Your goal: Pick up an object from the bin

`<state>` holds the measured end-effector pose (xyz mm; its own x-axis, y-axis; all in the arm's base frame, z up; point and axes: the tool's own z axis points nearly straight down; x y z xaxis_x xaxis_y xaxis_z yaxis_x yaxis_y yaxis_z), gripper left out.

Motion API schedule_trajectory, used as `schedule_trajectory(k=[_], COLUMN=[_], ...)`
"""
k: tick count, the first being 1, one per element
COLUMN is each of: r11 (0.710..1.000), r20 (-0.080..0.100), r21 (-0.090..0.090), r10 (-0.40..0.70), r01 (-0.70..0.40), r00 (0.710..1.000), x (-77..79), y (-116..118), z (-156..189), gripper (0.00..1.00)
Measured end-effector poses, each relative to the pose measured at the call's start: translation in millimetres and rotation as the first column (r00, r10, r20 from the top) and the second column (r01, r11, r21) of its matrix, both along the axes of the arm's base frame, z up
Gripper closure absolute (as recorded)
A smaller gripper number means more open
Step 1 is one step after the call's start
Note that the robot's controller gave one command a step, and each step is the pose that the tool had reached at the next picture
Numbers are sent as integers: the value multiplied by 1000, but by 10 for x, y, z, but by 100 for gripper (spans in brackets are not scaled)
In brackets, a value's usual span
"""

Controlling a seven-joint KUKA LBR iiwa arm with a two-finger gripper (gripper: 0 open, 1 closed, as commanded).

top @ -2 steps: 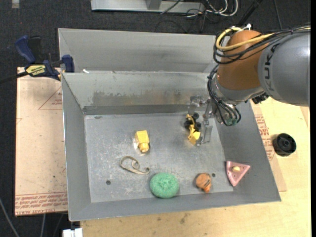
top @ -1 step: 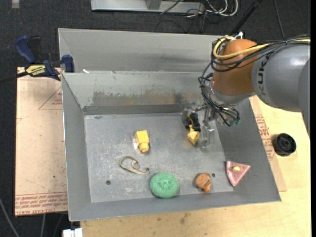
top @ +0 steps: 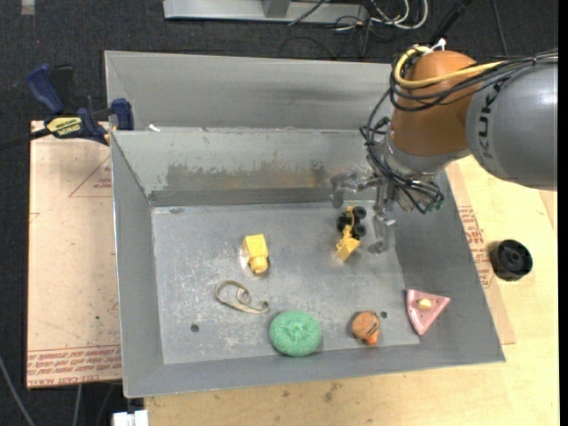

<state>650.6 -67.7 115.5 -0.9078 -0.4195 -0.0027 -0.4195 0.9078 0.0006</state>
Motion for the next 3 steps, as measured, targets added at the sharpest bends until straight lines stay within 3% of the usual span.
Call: schedule_trajectory(k=[1,2,3], r11=[999,962,886], r20=[3,2,3], r21=[-1,-1,-2], r10=[41,274,463], r01=[-41,-274,-463], r00=[999,962,886], x=[35,62,61], y=[-32,-286,-187], z=[84,-453,-445], gripper=[0,0,100])
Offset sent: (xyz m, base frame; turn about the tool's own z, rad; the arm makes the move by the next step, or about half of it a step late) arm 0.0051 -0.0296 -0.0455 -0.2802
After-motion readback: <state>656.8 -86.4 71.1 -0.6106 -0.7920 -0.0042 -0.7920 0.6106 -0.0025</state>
